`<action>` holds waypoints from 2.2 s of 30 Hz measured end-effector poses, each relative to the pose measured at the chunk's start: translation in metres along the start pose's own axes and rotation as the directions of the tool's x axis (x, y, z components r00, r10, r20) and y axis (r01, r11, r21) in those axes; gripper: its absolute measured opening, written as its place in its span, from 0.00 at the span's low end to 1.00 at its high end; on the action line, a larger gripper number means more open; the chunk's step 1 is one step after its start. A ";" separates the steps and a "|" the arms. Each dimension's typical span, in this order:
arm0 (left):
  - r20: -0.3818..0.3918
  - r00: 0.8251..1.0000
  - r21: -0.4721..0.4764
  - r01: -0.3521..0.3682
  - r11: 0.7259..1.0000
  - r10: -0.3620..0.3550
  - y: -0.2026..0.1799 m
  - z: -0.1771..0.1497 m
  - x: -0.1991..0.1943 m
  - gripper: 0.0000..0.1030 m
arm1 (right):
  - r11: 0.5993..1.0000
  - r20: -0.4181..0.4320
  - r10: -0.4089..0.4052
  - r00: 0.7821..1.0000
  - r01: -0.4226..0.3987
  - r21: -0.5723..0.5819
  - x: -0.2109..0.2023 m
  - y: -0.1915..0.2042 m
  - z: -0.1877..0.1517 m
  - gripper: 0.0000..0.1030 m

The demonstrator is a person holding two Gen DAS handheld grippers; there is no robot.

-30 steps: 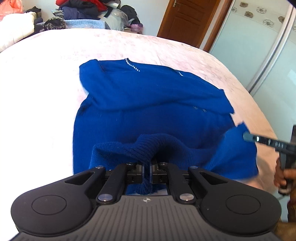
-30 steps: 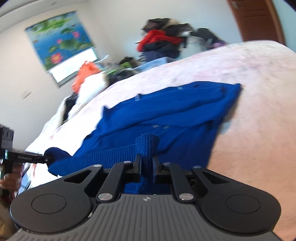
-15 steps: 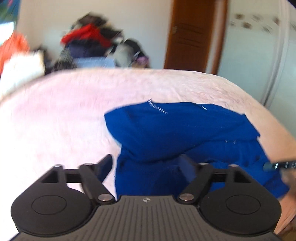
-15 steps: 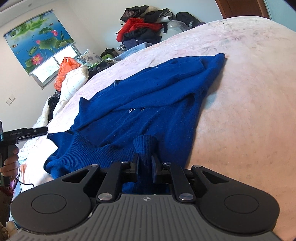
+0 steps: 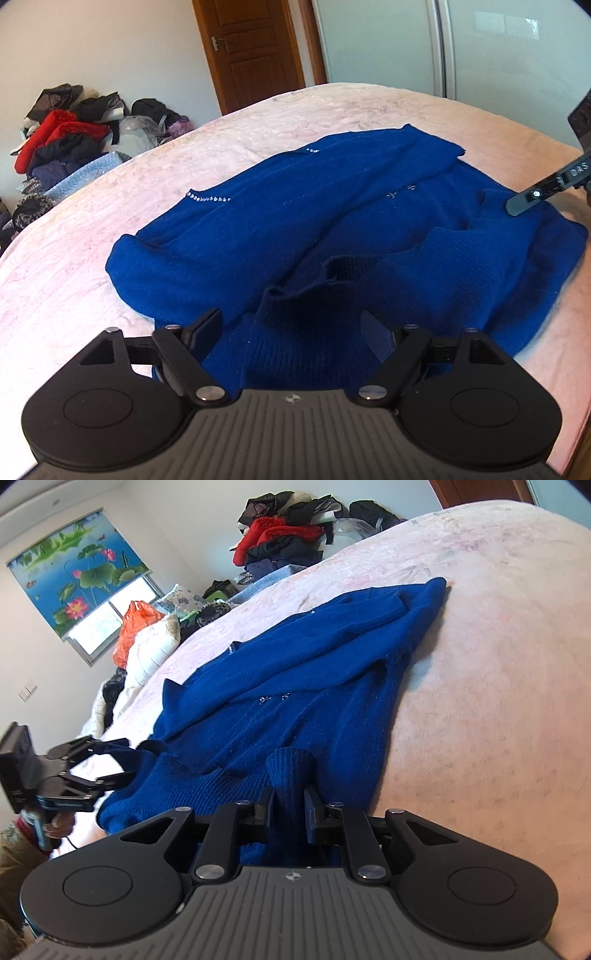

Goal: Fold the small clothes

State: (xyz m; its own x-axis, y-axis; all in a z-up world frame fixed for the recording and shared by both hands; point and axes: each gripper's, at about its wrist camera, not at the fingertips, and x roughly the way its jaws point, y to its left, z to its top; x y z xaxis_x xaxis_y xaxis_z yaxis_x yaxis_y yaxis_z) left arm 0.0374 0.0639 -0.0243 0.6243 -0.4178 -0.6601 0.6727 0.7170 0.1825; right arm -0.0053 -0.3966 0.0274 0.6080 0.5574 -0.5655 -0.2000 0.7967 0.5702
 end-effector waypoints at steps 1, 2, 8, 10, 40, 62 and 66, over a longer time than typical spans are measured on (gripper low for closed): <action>-0.023 1.000 -0.009 0.008 1.000 -0.008 0.001 0.001 0.002 0.41 | 1.000 0.002 0.014 1.000 -0.014 0.009 0.000 -0.001 0.000 0.32; -0.052 0.998 -0.028 0.019 0.999 -0.021 0.004 0.002 0.005 0.33 | 0.999 0.004 0.027 1.000 -0.027 0.017 -0.001 -0.002 -0.001 0.35; -0.064 0.998 -0.076 0.020 0.997 -0.025 0.007 0.002 0.009 0.17 | 0.998 0.011 0.060 0.998 -0.060 0.003 0.002 0.004 -0.002 0.51; -0.037 0.999 -0.070 0.000 0.998 -0.003 0.005 0.002 0.012 0.17 | 0.999 0.013 0.050 0.999 -0.050 -0.009 0.004 0.006 -0.001 0.52; 0.212 0.951 -0.284 -0.160 0.945 0.224 0.012 0.034 -0.104 0.05 | 0.937 0.337 -0.075 0.938 0.182 -0.297 -0.052 0.090 0.031 0.13; 0.308 0.912 -0.294 -0.177 0.939 0.269 0.009 0.047 -0.139 0.05 | 0.921 0.434 -0.021 0.901 0.187 -0.342 -0.072 0.102 0.050 0.13; 0.314 0.909 -0.310 -0.174 0.934 0.274 0.015 0.058 -0.127 0.05 | 0.915 0.449 -0.029 0.893 0.204 -0.347 -0.066 0.105 0.059 0.13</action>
State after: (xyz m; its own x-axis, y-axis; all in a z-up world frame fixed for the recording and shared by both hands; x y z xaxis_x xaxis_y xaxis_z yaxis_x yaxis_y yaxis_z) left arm -0.0086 0.0950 0.1045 0.8765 -0.3585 -0.3213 0.3965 0.9161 0.0595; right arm -0.0212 -0.3639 0.1597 0.8937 0.3696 -0.2543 -0.3253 0.9242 0.1998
